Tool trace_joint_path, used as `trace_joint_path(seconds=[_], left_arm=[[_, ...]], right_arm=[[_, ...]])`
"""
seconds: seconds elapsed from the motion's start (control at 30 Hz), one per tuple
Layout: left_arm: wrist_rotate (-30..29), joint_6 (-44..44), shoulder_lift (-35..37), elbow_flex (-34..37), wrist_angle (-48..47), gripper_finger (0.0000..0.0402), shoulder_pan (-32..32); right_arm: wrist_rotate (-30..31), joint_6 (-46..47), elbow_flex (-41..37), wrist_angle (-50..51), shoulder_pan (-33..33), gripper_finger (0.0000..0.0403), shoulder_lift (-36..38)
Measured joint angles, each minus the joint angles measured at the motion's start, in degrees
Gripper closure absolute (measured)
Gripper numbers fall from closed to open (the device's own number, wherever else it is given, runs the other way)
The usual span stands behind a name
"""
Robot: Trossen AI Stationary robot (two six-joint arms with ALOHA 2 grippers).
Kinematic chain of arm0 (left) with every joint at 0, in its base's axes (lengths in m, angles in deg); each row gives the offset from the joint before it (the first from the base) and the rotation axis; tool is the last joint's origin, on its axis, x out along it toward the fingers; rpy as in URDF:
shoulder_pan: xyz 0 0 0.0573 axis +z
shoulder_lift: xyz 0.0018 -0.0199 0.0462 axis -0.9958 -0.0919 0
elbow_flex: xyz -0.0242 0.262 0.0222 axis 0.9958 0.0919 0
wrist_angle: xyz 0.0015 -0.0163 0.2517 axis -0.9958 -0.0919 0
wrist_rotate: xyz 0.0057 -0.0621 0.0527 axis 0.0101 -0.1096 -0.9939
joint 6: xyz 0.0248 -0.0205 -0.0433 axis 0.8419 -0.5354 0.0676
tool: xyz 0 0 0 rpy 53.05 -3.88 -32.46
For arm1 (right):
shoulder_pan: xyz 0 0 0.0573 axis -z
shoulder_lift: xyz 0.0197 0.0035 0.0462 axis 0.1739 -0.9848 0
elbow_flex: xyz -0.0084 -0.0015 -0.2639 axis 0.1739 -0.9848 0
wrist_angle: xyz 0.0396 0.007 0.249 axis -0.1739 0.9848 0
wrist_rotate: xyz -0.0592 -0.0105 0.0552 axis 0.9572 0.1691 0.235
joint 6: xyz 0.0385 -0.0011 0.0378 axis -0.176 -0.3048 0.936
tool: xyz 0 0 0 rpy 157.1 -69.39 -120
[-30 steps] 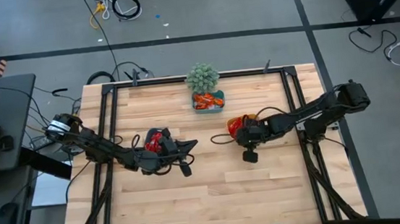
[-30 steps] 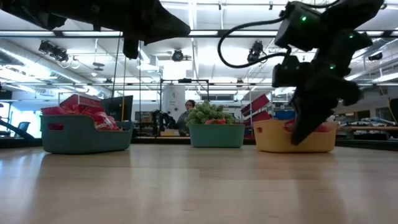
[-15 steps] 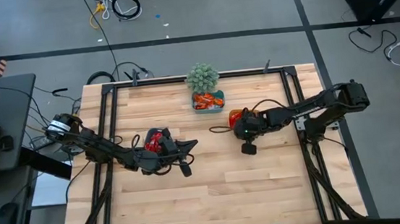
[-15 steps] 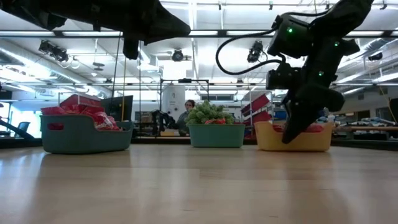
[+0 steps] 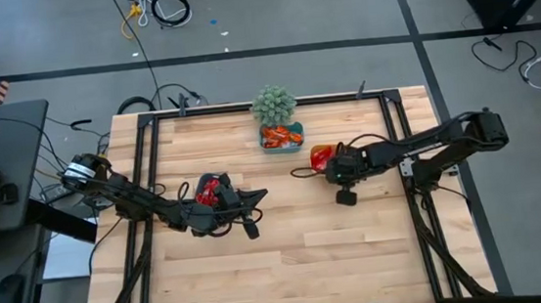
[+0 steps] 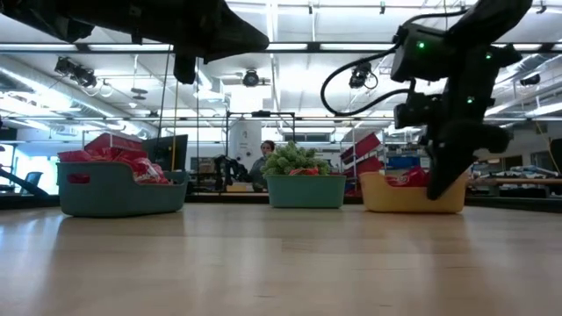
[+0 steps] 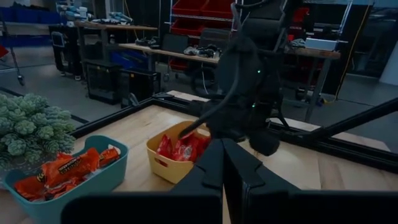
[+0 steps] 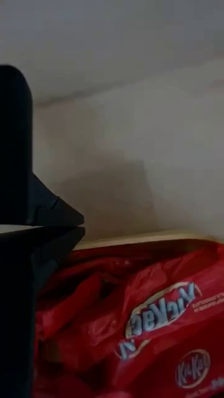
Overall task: Sort candy
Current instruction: Move the blue bin and the yellow bin to the top corner of the table beside the green bin
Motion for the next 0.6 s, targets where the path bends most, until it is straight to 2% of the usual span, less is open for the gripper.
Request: trace_joint_path(seconds=[0.27, 0.6], left_arm=[[0.0, -0.2, 0.0, 0.0, 0.0, 0.0401, 0.0], [0.0, -0.2, 0.0, 0.0, 0.0, 0.0401, 0.0]], right_arm=[[2.2, -2.6, 0.0, -5.6, 4.2, 0.0403, -0.7], [2.5, -9.5, 0.0, -4.0, 10.2, 0.0403, -0.7]])
